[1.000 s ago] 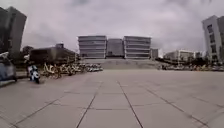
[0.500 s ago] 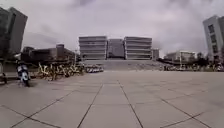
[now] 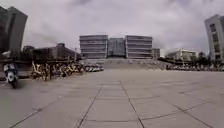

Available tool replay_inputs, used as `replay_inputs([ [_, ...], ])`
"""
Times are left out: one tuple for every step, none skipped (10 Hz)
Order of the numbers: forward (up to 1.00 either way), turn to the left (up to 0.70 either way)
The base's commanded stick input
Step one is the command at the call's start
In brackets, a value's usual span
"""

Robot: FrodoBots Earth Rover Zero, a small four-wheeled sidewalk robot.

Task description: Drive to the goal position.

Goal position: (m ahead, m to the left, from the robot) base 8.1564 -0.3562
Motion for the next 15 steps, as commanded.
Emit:
replay_inputs([
  [1.0,0.0],
  [1.0,0.0],
  [1.0,0.0],
  [1.0,0.0],
  [1.0,0.0],
  [1.0,0.0],
  [1.0,0.0],
  [1.0,0.0],
  [1.0,0.0],
  [1.0,0.0],
  [1.0,0.0],
  [1.0,0.0],
  [1.0,0.0],
  [1.0,0.0],
  [1.0,0.0],
])
